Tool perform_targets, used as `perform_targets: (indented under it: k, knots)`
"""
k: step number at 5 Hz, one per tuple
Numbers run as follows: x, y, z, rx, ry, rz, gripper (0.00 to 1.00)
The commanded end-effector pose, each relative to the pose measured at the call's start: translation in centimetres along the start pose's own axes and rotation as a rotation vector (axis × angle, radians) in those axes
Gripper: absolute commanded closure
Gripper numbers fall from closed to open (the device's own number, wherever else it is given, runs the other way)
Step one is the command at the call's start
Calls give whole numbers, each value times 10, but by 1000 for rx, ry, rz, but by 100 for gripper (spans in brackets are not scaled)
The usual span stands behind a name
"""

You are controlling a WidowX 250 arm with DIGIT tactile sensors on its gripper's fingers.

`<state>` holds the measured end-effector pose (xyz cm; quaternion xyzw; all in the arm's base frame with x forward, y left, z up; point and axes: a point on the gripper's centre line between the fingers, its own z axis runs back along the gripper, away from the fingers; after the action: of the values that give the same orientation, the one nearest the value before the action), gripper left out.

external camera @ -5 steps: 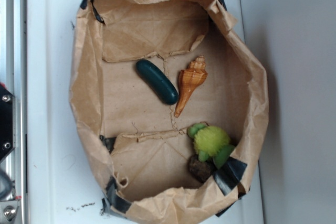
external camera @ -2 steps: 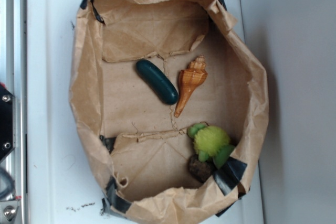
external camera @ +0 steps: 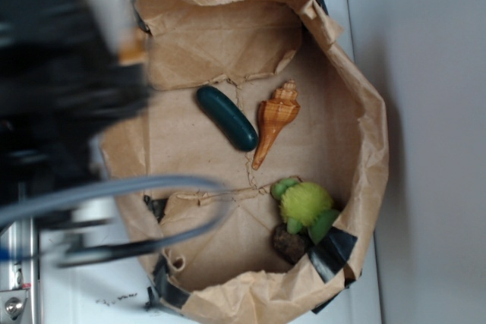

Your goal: Grab the green animal.

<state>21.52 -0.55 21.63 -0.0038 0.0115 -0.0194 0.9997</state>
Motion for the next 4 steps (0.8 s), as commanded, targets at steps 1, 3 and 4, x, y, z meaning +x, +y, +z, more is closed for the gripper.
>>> perform_targets:
  k: [1,3,4]
  knots:
    - [37,11,9,-46,34,-132,0]
    - [37,11,9,-46,34,-132,0]
    - [42,19,-38,39,3,-136,0]
